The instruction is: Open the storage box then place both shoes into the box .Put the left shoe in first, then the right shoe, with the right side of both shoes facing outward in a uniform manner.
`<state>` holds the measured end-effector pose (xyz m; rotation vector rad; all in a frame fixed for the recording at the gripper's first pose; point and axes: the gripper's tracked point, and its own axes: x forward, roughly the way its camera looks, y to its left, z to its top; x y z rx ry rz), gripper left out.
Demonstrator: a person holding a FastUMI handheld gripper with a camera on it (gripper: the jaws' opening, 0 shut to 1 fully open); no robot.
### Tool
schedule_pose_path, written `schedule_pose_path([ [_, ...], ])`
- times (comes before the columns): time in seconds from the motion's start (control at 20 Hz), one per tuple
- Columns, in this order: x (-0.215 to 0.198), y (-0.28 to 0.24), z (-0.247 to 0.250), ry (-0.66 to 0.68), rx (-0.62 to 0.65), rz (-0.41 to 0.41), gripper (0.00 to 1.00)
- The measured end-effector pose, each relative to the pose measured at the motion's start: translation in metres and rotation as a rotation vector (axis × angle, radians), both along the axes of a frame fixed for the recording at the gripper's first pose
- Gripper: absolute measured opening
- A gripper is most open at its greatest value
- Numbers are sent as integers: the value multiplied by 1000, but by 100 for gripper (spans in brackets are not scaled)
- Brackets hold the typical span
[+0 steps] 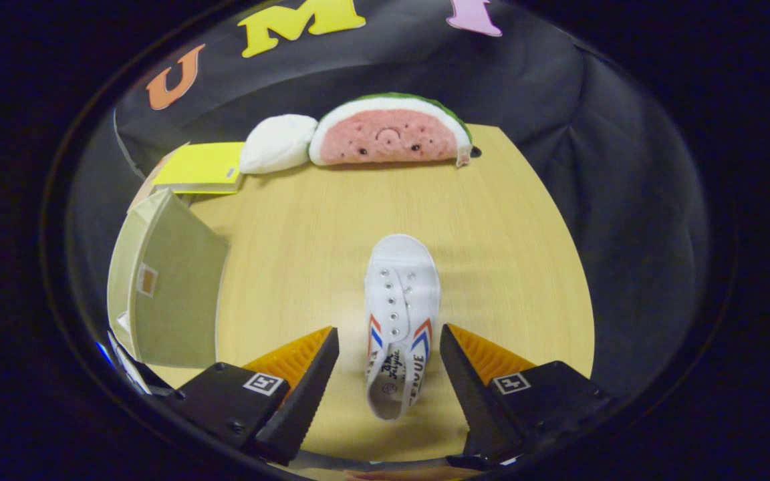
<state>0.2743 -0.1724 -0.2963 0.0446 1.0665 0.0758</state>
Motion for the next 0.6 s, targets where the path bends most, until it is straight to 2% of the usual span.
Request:
schedule_pose_path([
  [0.25,-6,-23,-39,103,3,-20,94],
  [0.4,-17,-27,-71,228,-52,32,89],
  [0.5,-9,-23,-72,216,-38,58,85],
  [0.6,0,-16,-69,218,11,60,67],
])
